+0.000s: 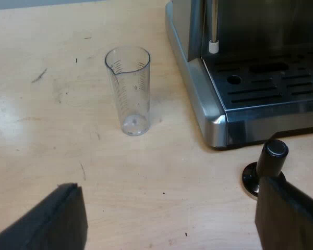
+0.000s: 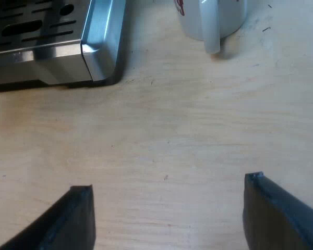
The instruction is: Pour the beans into the coffee machine
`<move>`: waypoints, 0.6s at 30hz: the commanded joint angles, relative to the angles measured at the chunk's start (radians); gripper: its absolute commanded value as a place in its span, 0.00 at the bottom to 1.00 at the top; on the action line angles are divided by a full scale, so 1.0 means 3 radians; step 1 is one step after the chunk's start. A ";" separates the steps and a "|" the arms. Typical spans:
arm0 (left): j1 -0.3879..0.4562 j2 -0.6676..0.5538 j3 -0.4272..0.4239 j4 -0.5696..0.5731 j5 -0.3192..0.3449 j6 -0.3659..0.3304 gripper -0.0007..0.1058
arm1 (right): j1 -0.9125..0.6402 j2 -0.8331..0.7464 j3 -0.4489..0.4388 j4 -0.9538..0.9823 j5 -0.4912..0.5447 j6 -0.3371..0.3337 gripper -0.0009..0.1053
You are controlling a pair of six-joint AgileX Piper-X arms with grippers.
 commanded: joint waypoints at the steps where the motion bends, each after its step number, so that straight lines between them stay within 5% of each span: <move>1: -0.0009 -0.0129 -0.0015 -0.0005 -0.0056 -0.0033 0.65 | -0.0002 -0.0153 -0.0022 -0.0026 -0.0027 -0.0004 0.59; 18: -0.0009 -0.0129 -0.0015 -0.0005 -0.0035 -0.0033 0.65 | -0.0002 -0.0153 -0.0010 -0.0073 -0.0001 0.0034 0.59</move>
